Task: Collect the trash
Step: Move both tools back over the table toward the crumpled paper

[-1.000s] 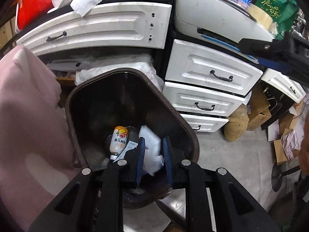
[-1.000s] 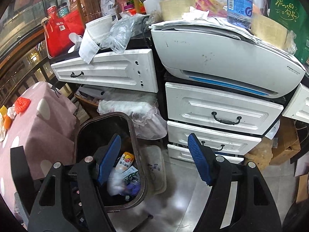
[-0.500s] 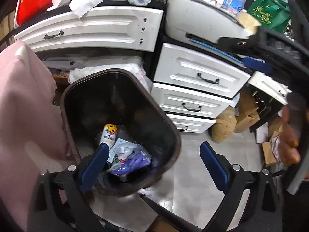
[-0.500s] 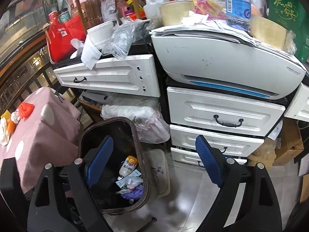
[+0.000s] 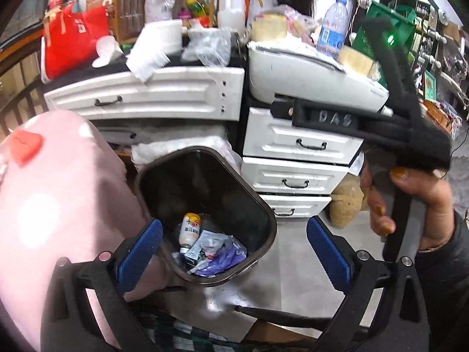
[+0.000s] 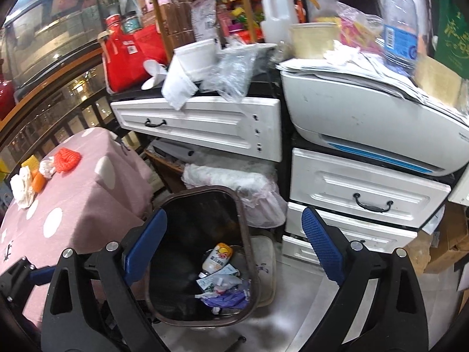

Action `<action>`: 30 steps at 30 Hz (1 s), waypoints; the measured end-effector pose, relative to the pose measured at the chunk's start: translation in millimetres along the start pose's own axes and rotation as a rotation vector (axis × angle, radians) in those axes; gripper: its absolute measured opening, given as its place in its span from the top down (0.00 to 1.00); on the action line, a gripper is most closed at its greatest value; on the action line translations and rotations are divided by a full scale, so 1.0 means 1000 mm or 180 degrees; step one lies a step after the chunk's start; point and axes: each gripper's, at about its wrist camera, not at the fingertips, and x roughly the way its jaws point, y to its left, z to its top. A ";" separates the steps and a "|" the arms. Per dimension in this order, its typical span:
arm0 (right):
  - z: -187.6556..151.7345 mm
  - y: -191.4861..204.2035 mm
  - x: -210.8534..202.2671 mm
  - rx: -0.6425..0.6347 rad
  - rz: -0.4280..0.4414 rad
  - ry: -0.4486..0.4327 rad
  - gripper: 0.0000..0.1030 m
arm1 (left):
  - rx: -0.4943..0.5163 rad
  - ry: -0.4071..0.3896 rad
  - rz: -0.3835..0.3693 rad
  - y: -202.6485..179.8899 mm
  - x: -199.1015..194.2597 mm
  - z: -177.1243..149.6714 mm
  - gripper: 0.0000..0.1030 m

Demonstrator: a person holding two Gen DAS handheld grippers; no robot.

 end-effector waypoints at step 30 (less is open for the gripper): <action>0.017 0.262 0.038 -0.1281 0.1581 0.0366 0.11 | -0.1264 -0.0397 0.1424 0.236 -0.150 -0.069 0.06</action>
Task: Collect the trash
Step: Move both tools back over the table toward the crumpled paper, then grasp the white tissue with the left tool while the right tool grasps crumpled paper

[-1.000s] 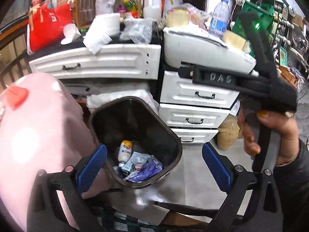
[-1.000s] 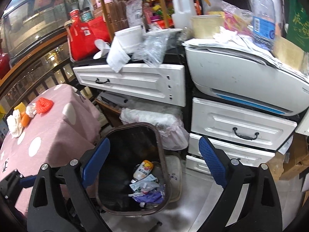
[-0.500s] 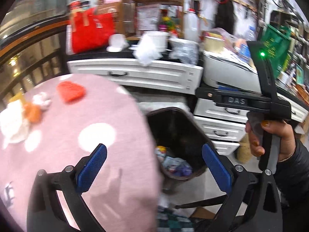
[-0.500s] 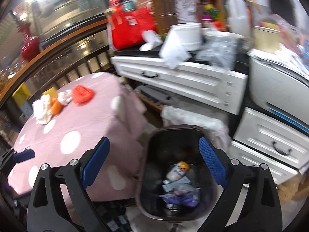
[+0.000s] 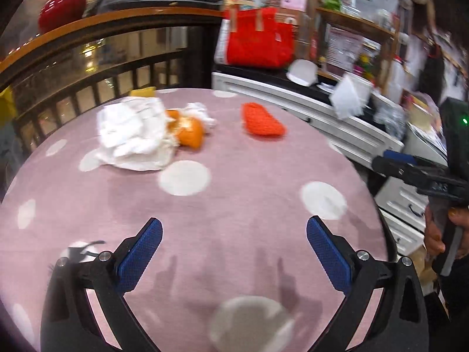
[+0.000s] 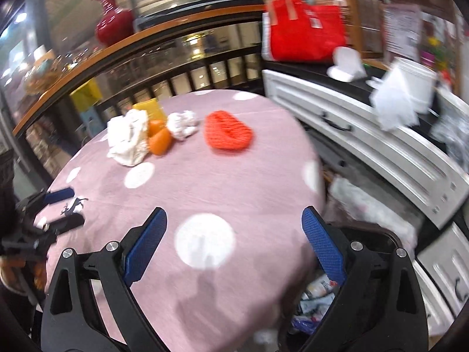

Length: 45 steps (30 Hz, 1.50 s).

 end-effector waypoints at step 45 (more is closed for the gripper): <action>0.100 0.200 0.195 -0.1254 0.0292 0.0349 0.26 | -0.1024 -0.0567 0.0496 0.173 -0.020 0.035 0.92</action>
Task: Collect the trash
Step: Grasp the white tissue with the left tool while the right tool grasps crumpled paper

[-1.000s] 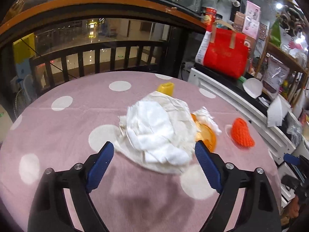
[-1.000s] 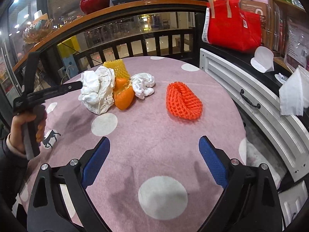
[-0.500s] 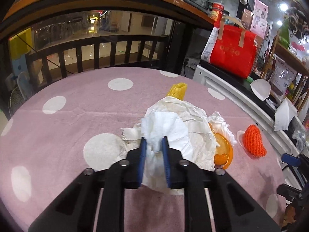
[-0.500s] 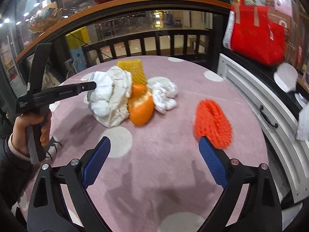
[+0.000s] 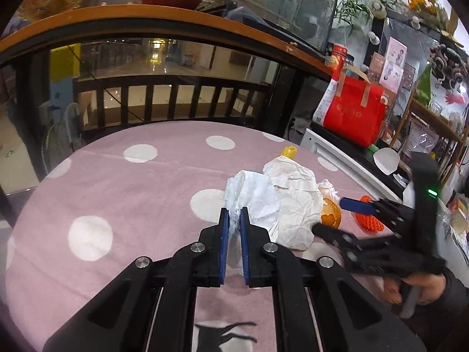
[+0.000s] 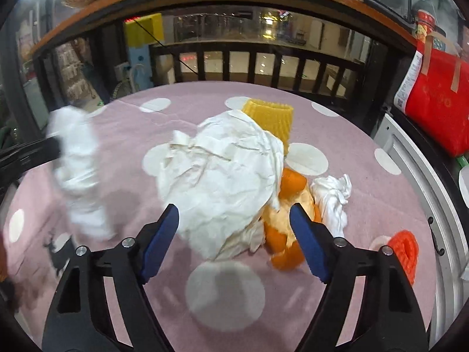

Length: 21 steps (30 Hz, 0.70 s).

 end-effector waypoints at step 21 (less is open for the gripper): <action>-0.015 0.011 -0.075 0.0307 0.0282 -0.0387 0.85 | -0.0050 -0.0068 -0.0102 -0.008 -0.037 -0.024 0.92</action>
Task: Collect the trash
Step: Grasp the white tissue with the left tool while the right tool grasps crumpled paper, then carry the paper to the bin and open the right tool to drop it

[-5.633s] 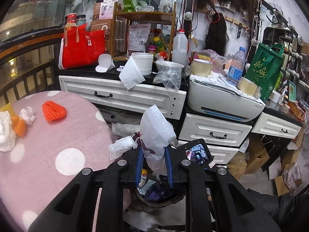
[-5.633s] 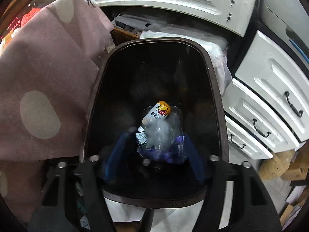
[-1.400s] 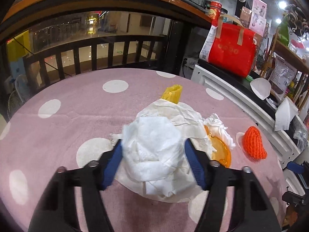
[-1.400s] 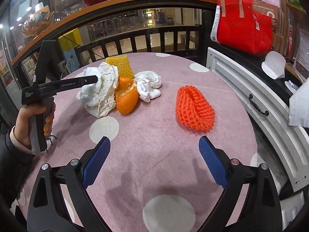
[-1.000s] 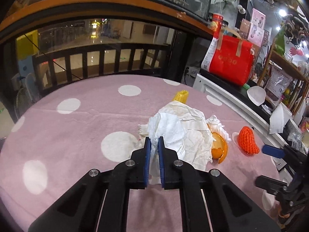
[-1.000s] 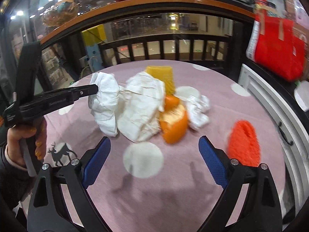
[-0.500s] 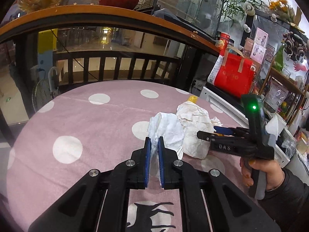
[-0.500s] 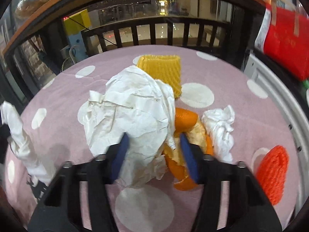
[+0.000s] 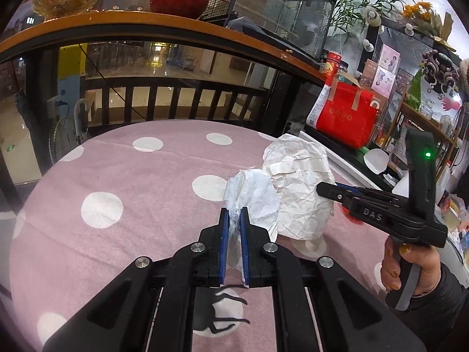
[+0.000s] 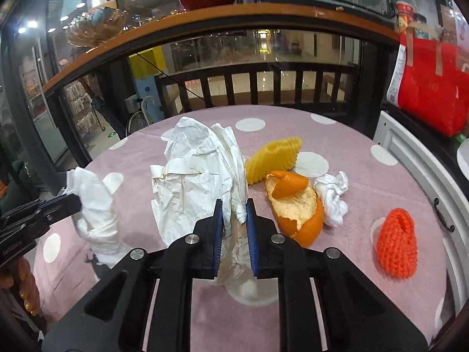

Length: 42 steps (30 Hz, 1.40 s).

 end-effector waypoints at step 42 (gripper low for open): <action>-0.225 -0.169 -0.263 0.1254 -0.1396 -0.0174 0.85 | 0.0674 0.0202 -0.1230 -0.199 -0.032 -0.065 0.92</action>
